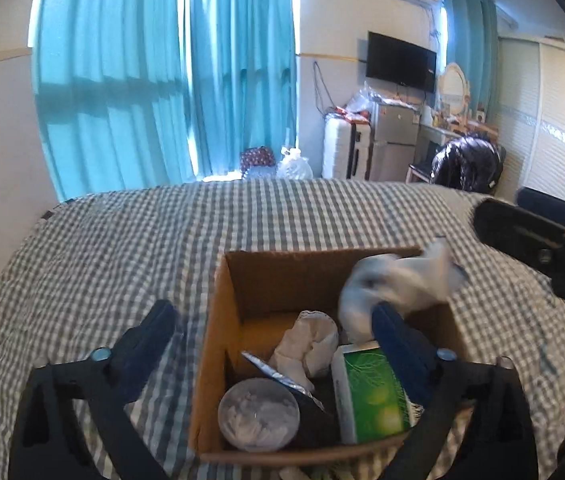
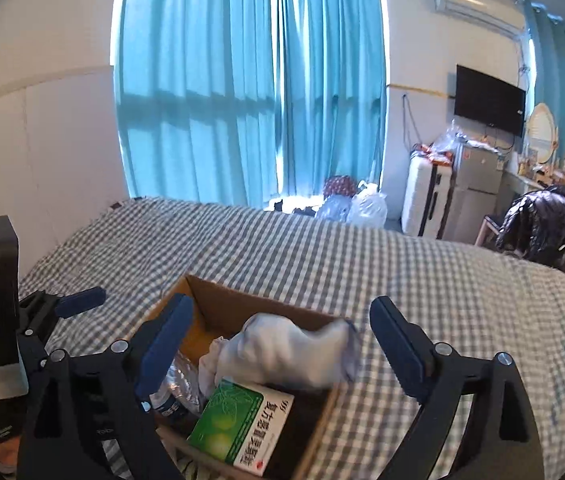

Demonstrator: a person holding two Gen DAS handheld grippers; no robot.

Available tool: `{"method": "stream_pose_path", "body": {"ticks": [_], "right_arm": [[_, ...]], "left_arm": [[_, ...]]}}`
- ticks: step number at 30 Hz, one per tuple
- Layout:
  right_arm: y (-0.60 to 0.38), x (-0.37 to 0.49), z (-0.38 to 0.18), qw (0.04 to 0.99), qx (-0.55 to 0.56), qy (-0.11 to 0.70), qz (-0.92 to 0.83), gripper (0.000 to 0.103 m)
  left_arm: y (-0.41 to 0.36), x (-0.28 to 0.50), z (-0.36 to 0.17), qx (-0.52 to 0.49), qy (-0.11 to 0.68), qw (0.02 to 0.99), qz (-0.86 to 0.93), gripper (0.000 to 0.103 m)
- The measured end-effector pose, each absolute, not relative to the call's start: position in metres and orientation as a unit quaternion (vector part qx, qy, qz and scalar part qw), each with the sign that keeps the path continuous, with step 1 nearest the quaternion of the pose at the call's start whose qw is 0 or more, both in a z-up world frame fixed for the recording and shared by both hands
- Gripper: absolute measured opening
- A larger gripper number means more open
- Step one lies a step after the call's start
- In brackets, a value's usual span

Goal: Organize objects
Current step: 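Carry the blister pack and sock into the box and release both, then grasp the white ointment tube with the right gripper while the left grasps the green hair clip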

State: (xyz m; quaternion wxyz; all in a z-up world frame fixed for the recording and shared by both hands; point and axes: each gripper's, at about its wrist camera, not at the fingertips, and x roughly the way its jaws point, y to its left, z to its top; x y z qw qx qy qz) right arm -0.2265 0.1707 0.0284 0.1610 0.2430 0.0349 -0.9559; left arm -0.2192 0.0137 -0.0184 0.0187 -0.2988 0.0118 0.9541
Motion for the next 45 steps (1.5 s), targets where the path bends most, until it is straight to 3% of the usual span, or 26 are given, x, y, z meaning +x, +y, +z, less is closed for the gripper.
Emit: {"method": "stream_pose_path", "body": {"ticks": [5, 13, 20, 28, 41, 45], "right_arm": [[0.189, -0.182, 0.066, 0.148, 0.227, 0.014, -0.963, 0.103], [0.198, -0.109, 0.084, 0.147, 0.228, 0.006, -0.963, 0.103], [0.193, -0.067, 0.068, 0.151, 0.231, 0.007, -0.961, 0.103], [0.175, -0.071, 0.021, 0.151, 0.251, 0.005, -0.956, 0.103], [0.119, -0.116, -0.112, 0.168, 0.363, 0.062, -0.914, 0.102], [0.104, -0.13, -0.136, 0.181, 0.387, 0.074, -0.901, 0.091]], "left_arm": [[0.007, -0.176, 0.016, -0.28, -0.009, 0.001, 0.96, 0.103], [-0.007, -0.106, 0.046, -0.259, -0.022, -0.016, 0.966, 0.103], [-0.023, -0.067, 0.045, -0.252, -0.021, -0.044, 0.966, 0.103], [-0.045, -0.053, 0.001, -0.274, -0.024, -0.072, 0.959, 0.103], [-0.063, -0.077, -0.121, -0.355, 0.009, -0.12, 0.927, 0.103], [-0.073, -0.084, -0.135, -0.37, 0.003, -0.131, 0.92, 0.103]]}}
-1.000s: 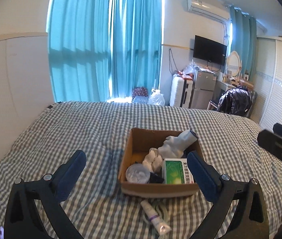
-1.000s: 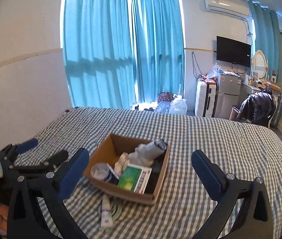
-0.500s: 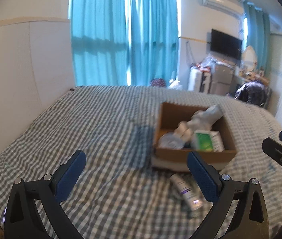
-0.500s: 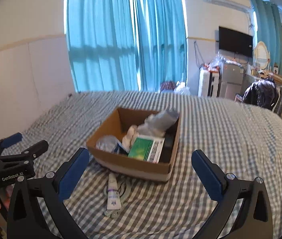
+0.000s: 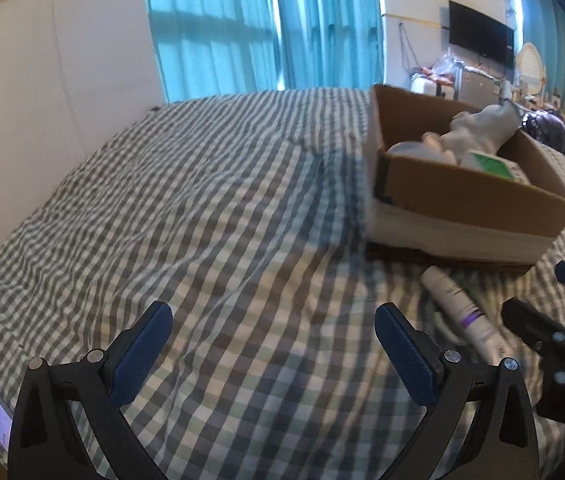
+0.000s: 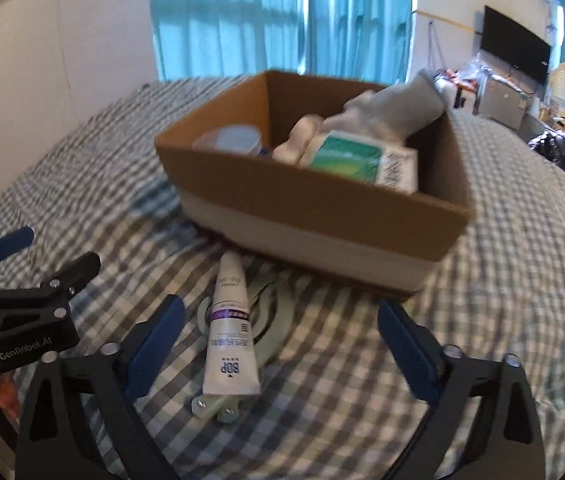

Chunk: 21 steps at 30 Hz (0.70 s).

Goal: Organize objects
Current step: 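Grasp the white ointment tube with the right gripper while the left grasps the green hair clip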

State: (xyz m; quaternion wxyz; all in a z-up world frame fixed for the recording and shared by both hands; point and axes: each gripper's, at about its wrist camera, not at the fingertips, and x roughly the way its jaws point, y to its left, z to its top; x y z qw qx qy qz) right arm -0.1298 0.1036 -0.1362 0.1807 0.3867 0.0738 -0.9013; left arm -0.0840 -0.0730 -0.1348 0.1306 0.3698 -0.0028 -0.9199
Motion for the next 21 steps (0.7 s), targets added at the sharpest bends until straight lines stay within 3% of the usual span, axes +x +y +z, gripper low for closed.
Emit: {"method": "stream_pose_path", "body": {"ticks": [8, 10, 12, 21], "right_arm": [[0.078, -0.156, -0.165, 0.206, 0.414, 0.077, -0.883, 0.06], [0.075, -0.158, -0.172, 0.212, 0.424, 0.092, -0.876, 0.037], [0.075, -0.155, -0.177, 0.22, 0.43, 0.097, -0.87, 0.028], [0.108, -0.119, -0.147, 0.217, 0.395, 0.095, -0.887, 0.026]], "left_arm": [[-0.082, -0.09, -0.146, 0.39, 0.011, 0.137, -0.911, 0.103], [-0.084, -0.089, -0.147, 0.393, 0.017, 0.138, -0.909, 0.103], [-0.084, -0.089, -0.148, 0.394, 0.023, 0.134, -0.909, 0.103], [-0.069, -0.087, -0.149, 0.396, 0.02, 0.115, -0.911, 0.103]]}}
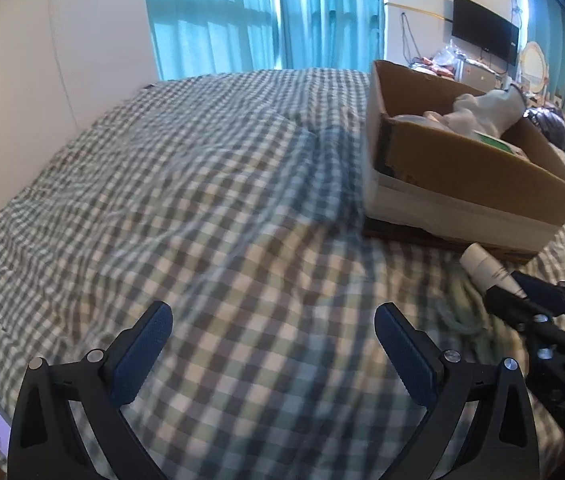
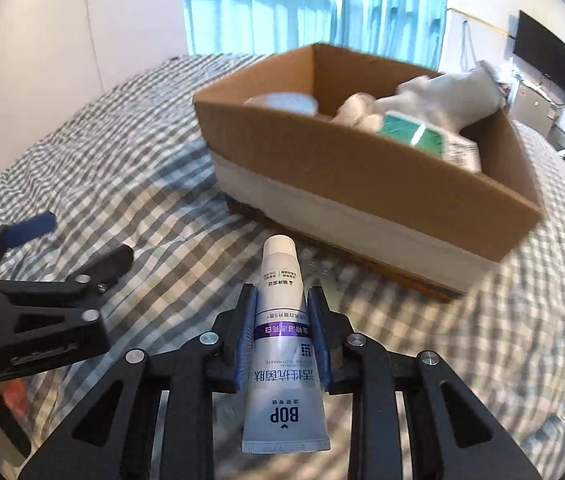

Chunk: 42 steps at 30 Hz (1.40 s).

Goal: Organize objects
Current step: 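Grasp the white ointment tube with the right gripper while the left grasps the green hair clip, then carry the hair clip and ointment tube into the box and release both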

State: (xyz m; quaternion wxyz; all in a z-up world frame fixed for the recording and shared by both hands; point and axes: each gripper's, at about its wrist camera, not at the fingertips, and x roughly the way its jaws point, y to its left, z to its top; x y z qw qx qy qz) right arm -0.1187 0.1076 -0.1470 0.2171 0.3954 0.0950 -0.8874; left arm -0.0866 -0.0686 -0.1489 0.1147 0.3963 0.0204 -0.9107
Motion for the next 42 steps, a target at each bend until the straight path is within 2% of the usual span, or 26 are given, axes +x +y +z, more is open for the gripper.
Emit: {"method": "stream_pose_path", "body": {"ticks": [7, 12, 17, 21, 24, 26, 27, 28, 30, 32, 33, 34, 35, 37, 42], "right_arm": [[0.168, -0.102, -0.134, 0.159, 0.391, 0.092, -0.902, 0.026], [0.196, -0.115, -0.136, 0.124, 0.407, 0.037, -0.904, 0.026], [0.198, -0.125, -0.138, 0.109, 0.403, 0.034, -0.908, 0.026], [0.202, -0.131, -0.146, 0.104, 0.415, 0.021, -0.904, 0.026], [0.206, -0.136, -0.152, 0.103, 0.42, 0.008, -0.901, 0.026], [0.205, -0.137, -0.155, 0.103, 0.423, 0.006, -0.9, 0.026], [0.204, -0.138, -0.156, 0.104, 0.425, 0.007, -0.899, 0.026], [0.202, -0.138, -0.157, 0.104, 0.426, 0.008, -0.899, 0.026], [0.201, -0.137, -0.158, 0.105, 0.425, 0.01, -0.899, 0.026], [0.201, -0.136, -0.157, 0.108, 0.422, 0.01, -0.9, 0.026], [0.201, -0.136, -0.156, 0.11, 0.421, 0.01, -0.9, 0.026], [0.201, -0.135, -0.155, 0.112, 0.42, 0.01, -0.901, 0.026], [0.201, -0.134, -0.154, 0.113, 0.419, 0.01, -0.901, 0.026], [0.2, -0.13, -0.151, 0.118, 0.416, 0.014, -0.902, 0.026], [0.193, -0.113, -0.137, 0.128, 0.403, 0.042, -0.905, 0.026]], "left_arm": [[-0.021, -0.081, -0.136, 0.394, 0.012, 0.075, -0.916, 0.103], [0.021, -0.088, -0.147, 0.411, -0.004, 0.038, -0.911, 0.103], [0.054, -0.107, -0.162, 0.417, -0.028, 0.009, -0.909, 0.103], [0.063, -0.124, -0.175, 0.429, -0.008, -0.011, -0.903, 0.103], [0.067, -0.133, -0.189, 0.448, -0.016, -0.012, -0.894, 0.09], [0.063, -0.136, -0.193, 0.455, -0.005, -0.02, -0.89, 0.072], [0.061, -0.136, -0.193, 0.455, -0.002, -0.018, -0.89, 0.068], [0.058, -0.136, -0.192, 0.453, 0.003, -0.012, -0.891, 0.06], [0.054, -0.135, -0.19, 0.45, 0.016, -0.014, -0.893, 0.058], [0.052, -0.133, -0.188, 0.447, 0.016, -0.014, -0.894, 0.05], [0.051, -0.131, -0.186, 0.447, 0.014, -0.015, -0.894, 0.049], [0.051, -0.129, -0.185, 0.447, 0.011, -0.015, -0.894, 0.043], [0.051, -0.125, -0.184, 0.446, 0.008, -0.014, -0.895, 0.034], [0.05, -0.119, -0.181, 0.446, 0.0, -0.014, -0.895, 0.028], [0.044, -0.1, -0.168, 0.443, 0.007, -0.014, -0.896, 0.025]]}}
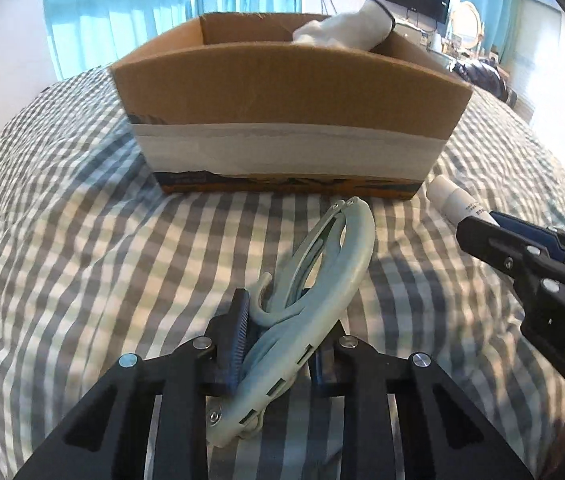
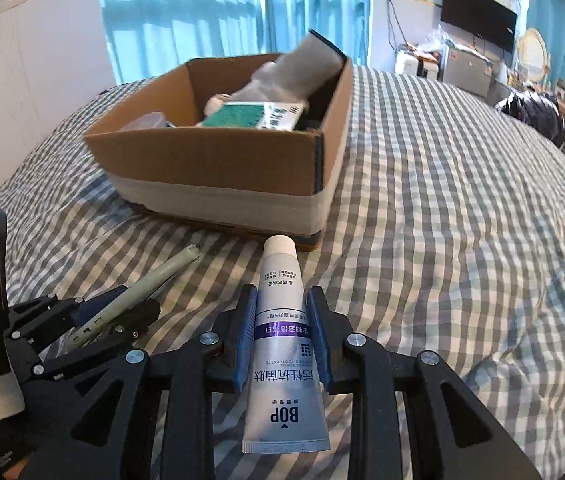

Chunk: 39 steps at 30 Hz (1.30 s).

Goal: Organize objects
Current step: 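Carry the hair clip and ointment tube into the box and release both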

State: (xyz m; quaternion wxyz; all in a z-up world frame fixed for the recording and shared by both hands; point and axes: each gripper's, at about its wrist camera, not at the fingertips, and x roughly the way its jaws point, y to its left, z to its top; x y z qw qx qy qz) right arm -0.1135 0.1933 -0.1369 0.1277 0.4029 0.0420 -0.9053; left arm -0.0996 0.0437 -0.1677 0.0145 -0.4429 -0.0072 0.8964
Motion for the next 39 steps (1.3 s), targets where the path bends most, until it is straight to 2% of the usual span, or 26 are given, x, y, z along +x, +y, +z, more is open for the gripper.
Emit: {"method": "stream_pose_path", "body": {"ticks": [4, 10, 22, 31, 39], "right_arm": [[0.195, -0.096, -0.126, 0.134, 0.399, 0.048, -0.906, 0.026], [0.202, -0.066, -0.101, 0.151, 0.391, 0.024, -0.908, 0.026], [0.197, -0.033, -0.034, 0.176, 0.328, 0.033, -0.927, 0.026], [0.188, -0.075, 0.008, 0.2, 0.296, 0.022, -0.934, 0.026], [0.166, -0.149, 0.028, 0.223, 0.286, 0.007, -0.932, 0.026]], "left_arm": [[0.047, -0.079, -0.155, -0.437, -0.006, 0.017, 0.899, 0.022], [0.052, -0.063, -0.13, -0.424, -0.007, 0.009, 0.906, 0.022], [0.046, -0.045, -0.062, -0.375, -0.028, -0.012, 0.927, 0.022], [0.033, -0.086, -0.02, -0.346, -0.037, -0.02, 0.937, 0.022], [0.016, -0.161, -0.005, -0.337, -0.045, -0.022, 0.94, 0.022]]}}
